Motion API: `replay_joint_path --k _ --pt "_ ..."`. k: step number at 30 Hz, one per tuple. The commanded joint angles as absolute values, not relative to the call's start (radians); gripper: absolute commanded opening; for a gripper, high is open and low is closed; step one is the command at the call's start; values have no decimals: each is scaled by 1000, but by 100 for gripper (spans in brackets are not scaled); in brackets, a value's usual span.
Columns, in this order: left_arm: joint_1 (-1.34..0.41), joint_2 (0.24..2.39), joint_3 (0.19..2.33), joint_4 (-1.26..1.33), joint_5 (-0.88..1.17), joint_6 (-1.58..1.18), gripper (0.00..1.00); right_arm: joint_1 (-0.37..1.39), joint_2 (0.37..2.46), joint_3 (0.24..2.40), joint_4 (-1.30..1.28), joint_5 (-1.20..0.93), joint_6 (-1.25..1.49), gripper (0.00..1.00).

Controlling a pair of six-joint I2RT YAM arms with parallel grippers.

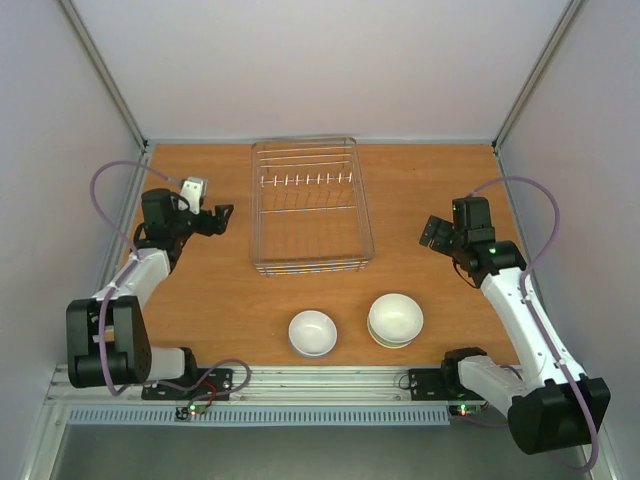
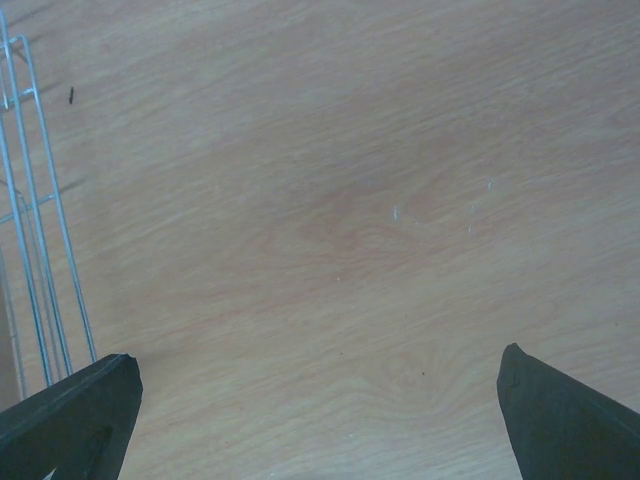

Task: Load the bowls into the dish rack

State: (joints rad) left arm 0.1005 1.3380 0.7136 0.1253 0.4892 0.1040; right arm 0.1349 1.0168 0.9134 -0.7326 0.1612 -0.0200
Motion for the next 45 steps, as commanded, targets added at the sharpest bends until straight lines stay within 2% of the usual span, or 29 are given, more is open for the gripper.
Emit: replay_joint_path --k 1,10,16,21,29,35,45 --pt "101 1366 727 114 517 100 91 140 1042 954 -784 172 -2 99" --pt "98 1396 747 82 528 108 91 140 1099 1006 -839 141 -2 99" --pt "82 1395 758 56 543 121 91 140 1049 984 -879 81 56 98" --pt "74 1390 766 39 545 133 91 147 946 919 -904 -72 81 87" --pt "7 1399 809 -78 538 170 90 211 864 908 -1035 -103 86 71" --pt "-102 1388 832 -138 517 232 89 312 911 893 -1097 -53 148 67" --pt "-115 1404 839 -138 532 231 89 439 930 790 -1112 -10 296 56"
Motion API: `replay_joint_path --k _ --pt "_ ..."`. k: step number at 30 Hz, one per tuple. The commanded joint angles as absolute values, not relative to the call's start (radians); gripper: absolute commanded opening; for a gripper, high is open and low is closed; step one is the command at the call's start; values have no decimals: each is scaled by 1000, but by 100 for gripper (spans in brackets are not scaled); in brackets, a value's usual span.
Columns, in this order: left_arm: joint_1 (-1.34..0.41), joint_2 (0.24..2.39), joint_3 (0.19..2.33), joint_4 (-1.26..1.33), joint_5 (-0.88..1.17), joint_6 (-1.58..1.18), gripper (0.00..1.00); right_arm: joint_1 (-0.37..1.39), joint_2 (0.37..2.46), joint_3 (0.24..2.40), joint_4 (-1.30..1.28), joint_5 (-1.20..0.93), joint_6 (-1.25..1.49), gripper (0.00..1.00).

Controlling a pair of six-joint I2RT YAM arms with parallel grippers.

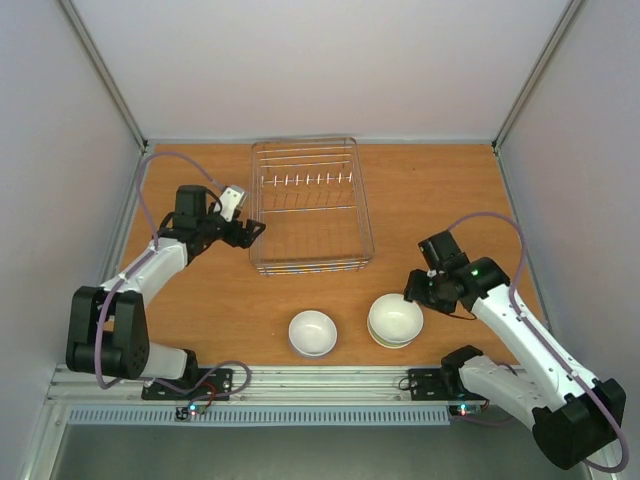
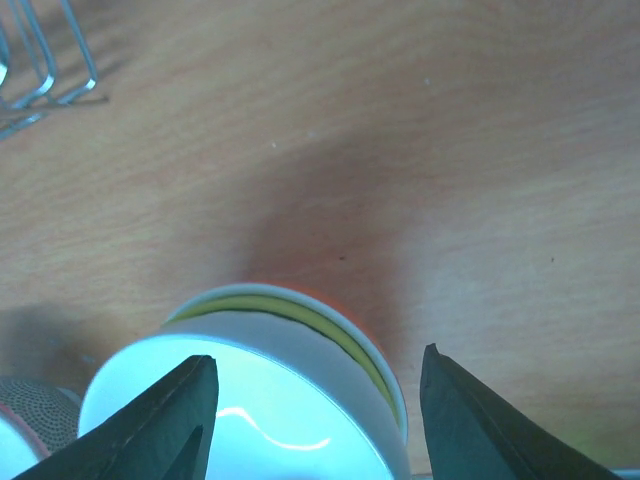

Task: Load the bowls into the dish rack

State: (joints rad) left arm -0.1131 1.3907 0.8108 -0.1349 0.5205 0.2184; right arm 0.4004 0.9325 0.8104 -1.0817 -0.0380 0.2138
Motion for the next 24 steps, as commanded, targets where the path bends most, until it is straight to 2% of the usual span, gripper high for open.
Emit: replay_joint_path --k 1,18,24 --pt "-115 1406 839 -138 533 229 89 451 930 782 -1113 -6 305 55" --pt "-115 1414 850 -141 554 219 90 561 938 731 -1160 77 406 46" --pt "-117 1415 851 -145 561 216 90 583 929 732 -1169 96 420 39"
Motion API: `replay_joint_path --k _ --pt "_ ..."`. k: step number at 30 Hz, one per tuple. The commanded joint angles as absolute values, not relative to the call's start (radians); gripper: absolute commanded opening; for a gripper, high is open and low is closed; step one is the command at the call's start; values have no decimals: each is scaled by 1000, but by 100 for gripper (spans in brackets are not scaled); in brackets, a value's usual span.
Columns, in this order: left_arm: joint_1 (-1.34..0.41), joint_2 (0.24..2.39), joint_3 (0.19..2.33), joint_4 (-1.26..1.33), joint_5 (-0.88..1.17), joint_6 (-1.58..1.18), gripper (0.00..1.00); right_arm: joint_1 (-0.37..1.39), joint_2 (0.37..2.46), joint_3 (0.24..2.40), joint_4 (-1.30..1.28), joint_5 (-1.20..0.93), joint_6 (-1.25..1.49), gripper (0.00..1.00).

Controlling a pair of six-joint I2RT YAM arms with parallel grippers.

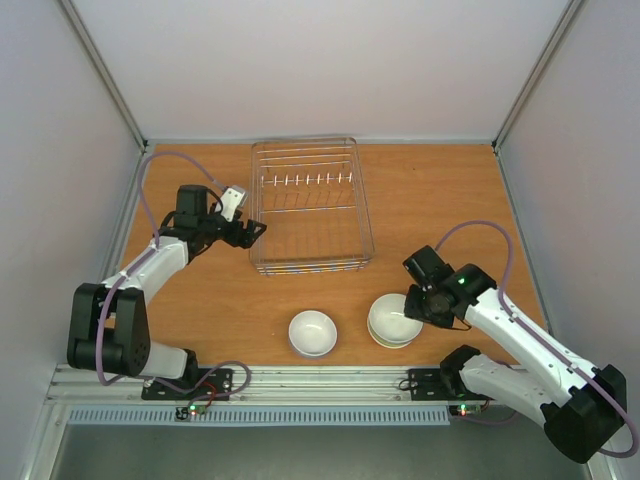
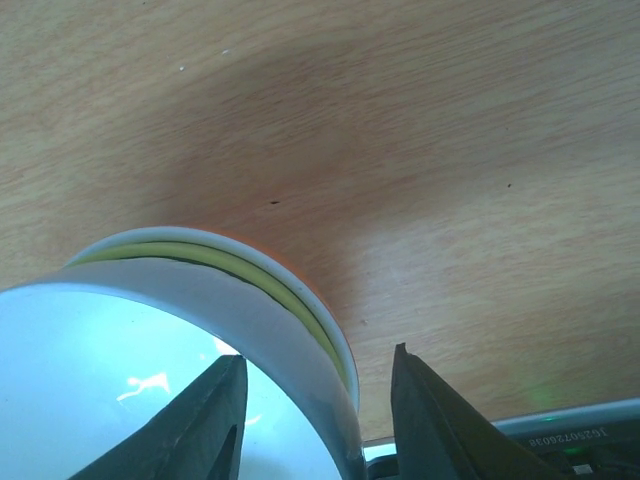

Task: Load the bowls into the dish rack

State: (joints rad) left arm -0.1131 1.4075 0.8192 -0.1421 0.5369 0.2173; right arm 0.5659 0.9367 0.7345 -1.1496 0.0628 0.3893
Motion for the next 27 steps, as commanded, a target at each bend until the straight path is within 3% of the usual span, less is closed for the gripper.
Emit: replay_joint_path --k 1,7,14,27 --pt "-117 1416 852 -148 561 216 90 585 926 732 -1169 96 420 38" --pt "-118 1420 857 -153 569 213 90 590 921 732 -1175 99 421 27" --pt "-121 1426 863 -160 572 212 90 594 885 762 -1211 119 417 2" --pt "-157 1430 951 -276 593 213 90 596 794 916 -1278 105 376 1"
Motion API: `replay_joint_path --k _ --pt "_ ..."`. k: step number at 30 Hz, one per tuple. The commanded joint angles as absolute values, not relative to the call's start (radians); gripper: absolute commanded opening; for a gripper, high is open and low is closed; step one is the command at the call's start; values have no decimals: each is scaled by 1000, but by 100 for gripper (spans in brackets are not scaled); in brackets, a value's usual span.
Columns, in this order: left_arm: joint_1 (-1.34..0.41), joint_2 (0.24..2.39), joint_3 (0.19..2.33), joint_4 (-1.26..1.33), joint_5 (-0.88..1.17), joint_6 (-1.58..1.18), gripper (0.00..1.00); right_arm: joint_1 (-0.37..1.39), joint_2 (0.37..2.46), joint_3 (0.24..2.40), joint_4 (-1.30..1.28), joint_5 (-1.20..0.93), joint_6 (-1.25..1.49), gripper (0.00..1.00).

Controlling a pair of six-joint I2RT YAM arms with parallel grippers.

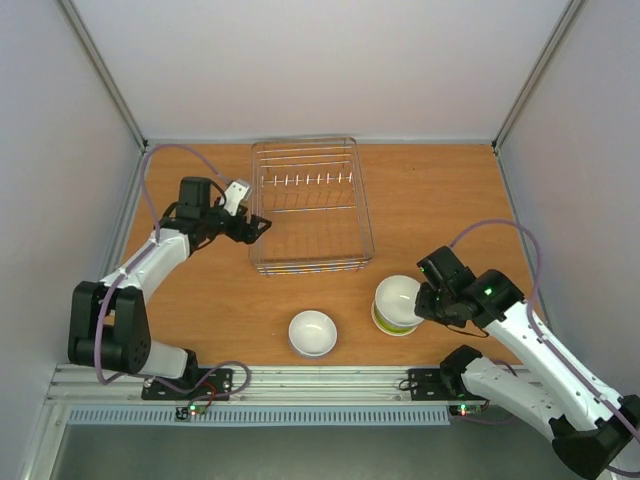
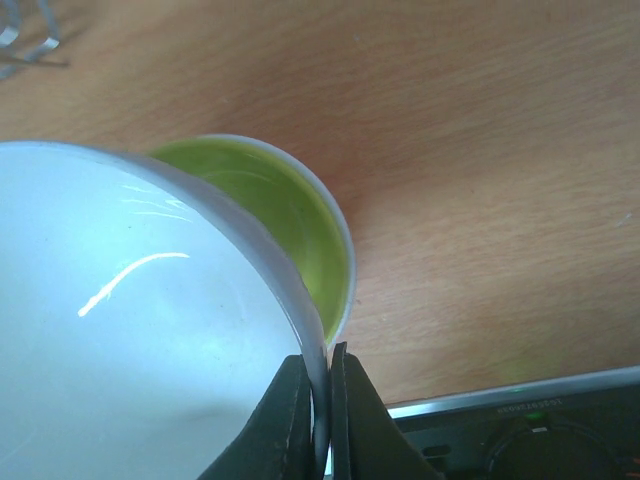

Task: Load the bowls into the dish rack

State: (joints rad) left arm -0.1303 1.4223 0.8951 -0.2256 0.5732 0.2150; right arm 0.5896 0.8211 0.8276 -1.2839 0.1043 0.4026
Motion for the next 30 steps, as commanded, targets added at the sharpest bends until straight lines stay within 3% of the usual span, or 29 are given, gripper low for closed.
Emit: replay_joint_path --k 1,10,15,30 --pt "-170 1431 968 -296 591 211 90 597 803 939 -1267 108 362 1" --pt "-353 1522 1263 -624 573 303 91 604 1114 1188 -1116 146 152 1" --pt "-360 1610 1483 -856 631 286 88 610 1261 1331 -1065 166 83 1" --pt "-429 1674 1578 -959 583 255 88 656 1508 1537 -1017 152 25 1"
